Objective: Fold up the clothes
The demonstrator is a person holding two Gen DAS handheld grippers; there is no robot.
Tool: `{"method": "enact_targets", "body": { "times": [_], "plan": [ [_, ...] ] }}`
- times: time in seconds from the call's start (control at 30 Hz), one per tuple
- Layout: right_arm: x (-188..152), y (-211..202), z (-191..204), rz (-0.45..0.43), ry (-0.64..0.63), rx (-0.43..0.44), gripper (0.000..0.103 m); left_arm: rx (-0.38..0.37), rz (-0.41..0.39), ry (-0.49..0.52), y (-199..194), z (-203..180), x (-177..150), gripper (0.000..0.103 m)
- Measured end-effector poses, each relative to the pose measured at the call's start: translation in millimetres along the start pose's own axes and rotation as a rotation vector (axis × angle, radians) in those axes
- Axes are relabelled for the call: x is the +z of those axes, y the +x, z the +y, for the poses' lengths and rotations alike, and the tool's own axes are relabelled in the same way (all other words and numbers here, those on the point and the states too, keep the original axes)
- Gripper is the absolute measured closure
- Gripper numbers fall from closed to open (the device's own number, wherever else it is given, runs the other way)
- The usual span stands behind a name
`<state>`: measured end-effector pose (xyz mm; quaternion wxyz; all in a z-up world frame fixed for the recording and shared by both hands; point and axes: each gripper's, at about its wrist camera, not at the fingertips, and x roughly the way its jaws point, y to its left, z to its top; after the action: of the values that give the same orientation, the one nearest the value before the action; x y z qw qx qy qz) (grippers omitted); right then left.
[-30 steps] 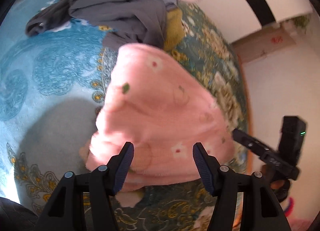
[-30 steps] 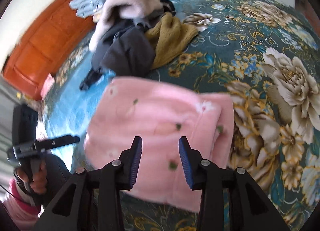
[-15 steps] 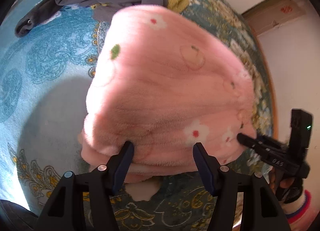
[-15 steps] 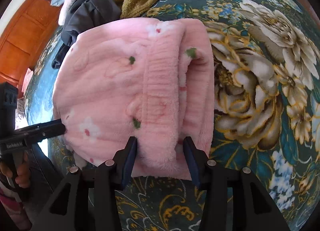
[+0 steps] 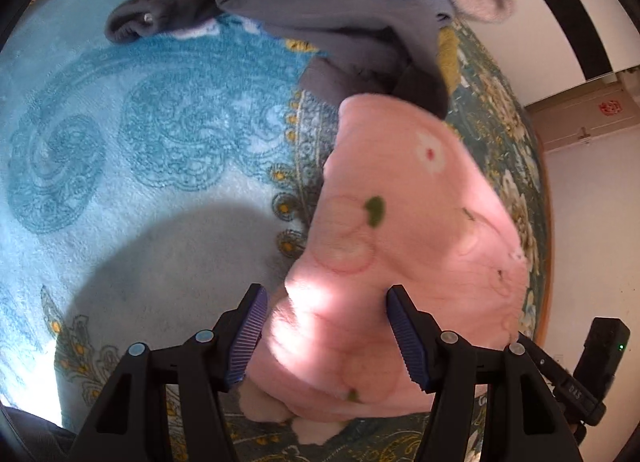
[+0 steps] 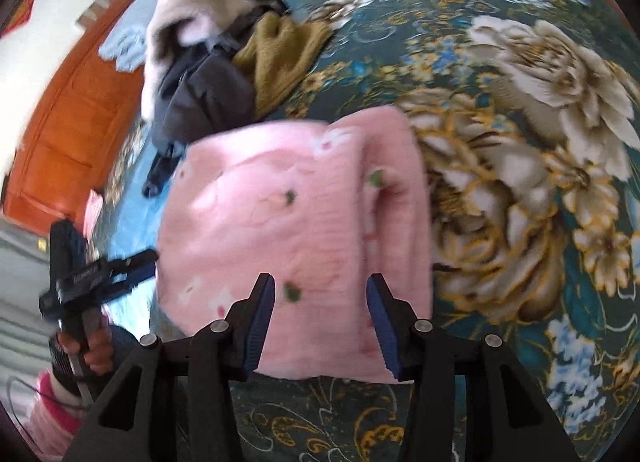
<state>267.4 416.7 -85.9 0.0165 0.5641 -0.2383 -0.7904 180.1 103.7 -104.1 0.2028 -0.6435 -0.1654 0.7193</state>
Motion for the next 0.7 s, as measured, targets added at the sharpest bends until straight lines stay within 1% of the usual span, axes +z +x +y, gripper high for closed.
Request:
{"method": "enact_targets", "body": {
  "times": [0.07,0.1,0.17,0.2,0.23,0.27,0.3,0.33,0.37,0.43,0.47,0.5,0.53,0.6,0.7],
  "plan": [
    [-1.9,11.5,4.5,0.042,-0.021,-0.046,0.054,-0.034,0.011,0.012,3.5,-0.5,1.6,0.037],
    [-2.4,10.7,2.1,0.037,-0.011,-0.042,0.054,-0.051,0.017,0.018,5.3,-0.8,2.4,0.036],
    [-2.6,4.2,-4.7,0.004,0.021,-0.02,0.054,-0.085,0.028,0.029,8.9,-1.4,4.0,0.03],
    [-1.6,1.1,-11.4,-0.016,0.043,-0.015,0.047,-0.101,0.034,0.03,10.8,-1.1,5.0,0.025],
    [-0.5,-1.6,-18.6,-0.034,0.064,-0.01,0.042,-0.113,0.043,0.026,14.1,-1.8,7.5,0.023],
    [0.6,-4.2,-25.8,-0.053,0.086,-0.006,0.03,-0.119,0.051,0.021,16.9,-2.7,9.7,0.022],
    [1.7,-6.9,-33.0,-0.072,0.107,-0.002,0.021,-0.124,0.056,0.02,19.2,-3.0,11.3,0.02],
    [2.5,-4.7,-42.3,-0.074,0.143,0.028,0.018,-0.13,0.062,0.021,21.3,-2.8,12.0,0.018],
    [3.5,-1.1,-49.4,-0.068,0.174,0.061,0.016,-0.137,0.069,0.022,23.4,-2.5,12.4,0.018],
    [5.0,11.4,-62.2,-0.042,0.236,0.124,0.015,-0.152,0.083,0.025,27.6,-1.7,13.3,0.017],
    [5.7,17.4,-66.6,-0.036,0.261,0.151,0.011,-0.159,0.089,0.027,29.6,-1.4,13.7,0.016],
    [6.3,23.3,-70.9,-0.033,0.286,0.178,0.007,-0.166,0.096,0.028,31.7,-1.0,14.1,0.013],
    [6.6,26.6,-73.0,-0.04,0.298,0.197,0.006,-0.173,0.103,0.029,33.8,-0.6,14.6,0.007],
    [9.6,33.7,-74.4,-0.054,0.286,0.223,0.005,-0.187,0.116,0.032,37.9,0.1,15.4,0.0],
    [14.2,44.5,-75.5,-0.048,0.255,0.237,0.003,-0.209,0.137,0.037,44.1,1.2,16.7,0.0]
  ]
}}
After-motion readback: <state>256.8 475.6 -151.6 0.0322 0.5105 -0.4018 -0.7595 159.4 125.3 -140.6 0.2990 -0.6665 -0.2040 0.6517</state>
